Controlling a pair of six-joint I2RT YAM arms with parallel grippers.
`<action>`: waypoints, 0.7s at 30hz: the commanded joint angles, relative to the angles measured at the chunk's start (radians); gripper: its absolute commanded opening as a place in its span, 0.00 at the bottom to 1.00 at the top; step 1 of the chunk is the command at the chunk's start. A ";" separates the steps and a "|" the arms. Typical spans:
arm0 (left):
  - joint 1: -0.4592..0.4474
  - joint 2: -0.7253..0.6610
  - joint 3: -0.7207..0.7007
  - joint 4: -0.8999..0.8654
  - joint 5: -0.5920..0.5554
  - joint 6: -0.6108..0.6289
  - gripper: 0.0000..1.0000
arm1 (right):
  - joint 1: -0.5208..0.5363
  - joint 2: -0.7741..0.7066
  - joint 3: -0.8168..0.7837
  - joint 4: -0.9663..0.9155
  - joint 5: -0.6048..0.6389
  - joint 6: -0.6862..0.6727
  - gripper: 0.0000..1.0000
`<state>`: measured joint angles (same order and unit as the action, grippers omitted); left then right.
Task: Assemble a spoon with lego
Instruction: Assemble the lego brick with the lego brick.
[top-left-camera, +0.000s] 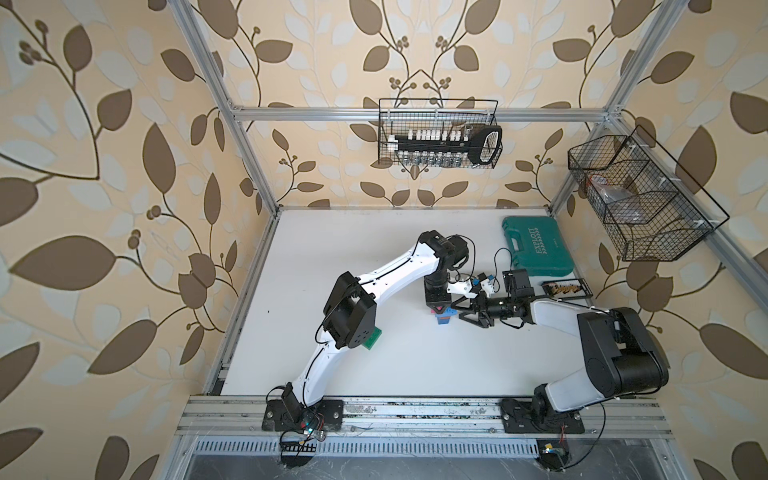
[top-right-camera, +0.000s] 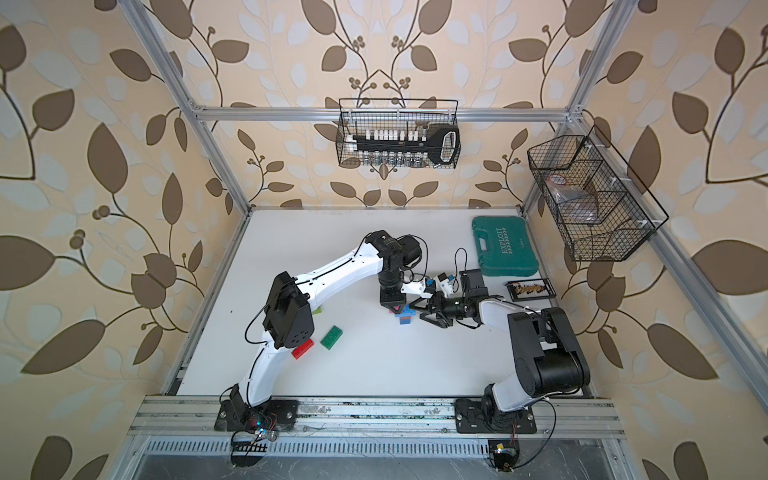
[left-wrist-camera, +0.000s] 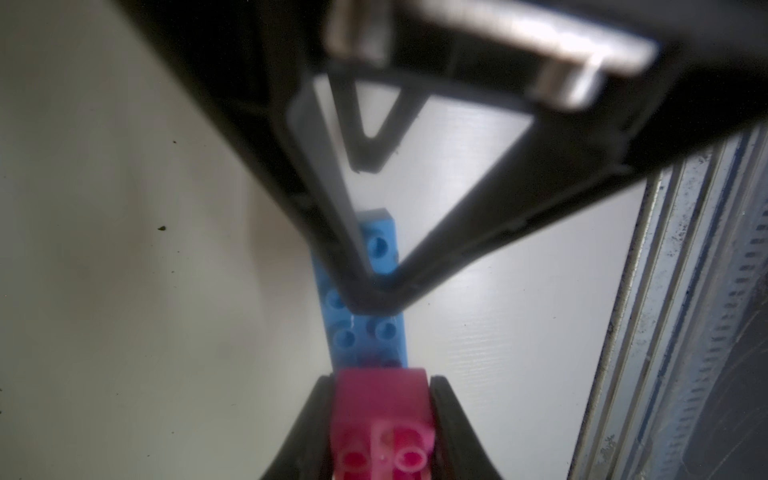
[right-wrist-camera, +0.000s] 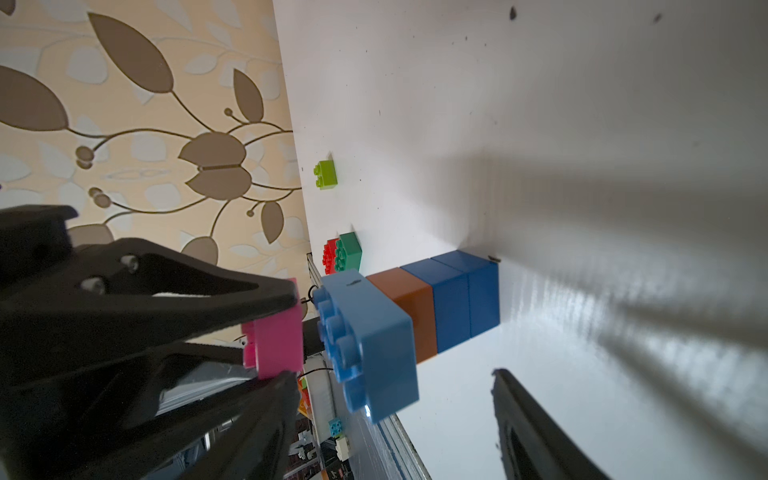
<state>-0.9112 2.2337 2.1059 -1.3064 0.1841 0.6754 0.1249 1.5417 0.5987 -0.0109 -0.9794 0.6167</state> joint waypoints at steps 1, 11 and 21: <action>-0.006 -0.080 -0.028 0.012 -0.005 -0.018 0.00 | 0.007 0.018 -0.019 0.037 -0.031 0.014 0.70; -0.005 -0.097 -0.034 0.047 -0.022 -0.028 0.00 | 0.010 0.053 -0.029 0.115 -0.063 0.055 0.63; -0.005 -0.086 -0.024 0.029 -0.030 -0.040 0.00 | 0.022 0.095 -0.039 0.191 -0.084 0.090 0.60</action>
<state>-0.9112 2.2070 2.0731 -1.2564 0.1574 0.6479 0.1406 1.6222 0.5762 0.1383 -1.0374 0.6907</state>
